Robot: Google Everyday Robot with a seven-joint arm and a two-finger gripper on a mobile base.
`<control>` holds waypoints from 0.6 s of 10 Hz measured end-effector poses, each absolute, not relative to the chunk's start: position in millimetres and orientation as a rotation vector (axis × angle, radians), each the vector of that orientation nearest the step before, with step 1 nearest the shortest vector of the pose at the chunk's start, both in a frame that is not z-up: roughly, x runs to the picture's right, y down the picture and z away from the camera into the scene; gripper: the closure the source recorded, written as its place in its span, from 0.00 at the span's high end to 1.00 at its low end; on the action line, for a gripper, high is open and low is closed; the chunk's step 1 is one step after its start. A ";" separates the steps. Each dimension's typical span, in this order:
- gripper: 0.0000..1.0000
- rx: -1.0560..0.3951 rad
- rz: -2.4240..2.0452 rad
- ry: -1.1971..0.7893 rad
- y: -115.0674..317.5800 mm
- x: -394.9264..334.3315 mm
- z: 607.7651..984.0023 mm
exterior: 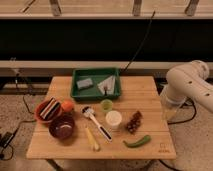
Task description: Place pepper in purple bowl
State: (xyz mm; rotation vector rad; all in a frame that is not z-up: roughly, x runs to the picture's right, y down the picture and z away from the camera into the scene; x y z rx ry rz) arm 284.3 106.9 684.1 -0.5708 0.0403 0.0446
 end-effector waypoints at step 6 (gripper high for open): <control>0.65 -0.574 0.038 0.039 108.2 284.1 684.3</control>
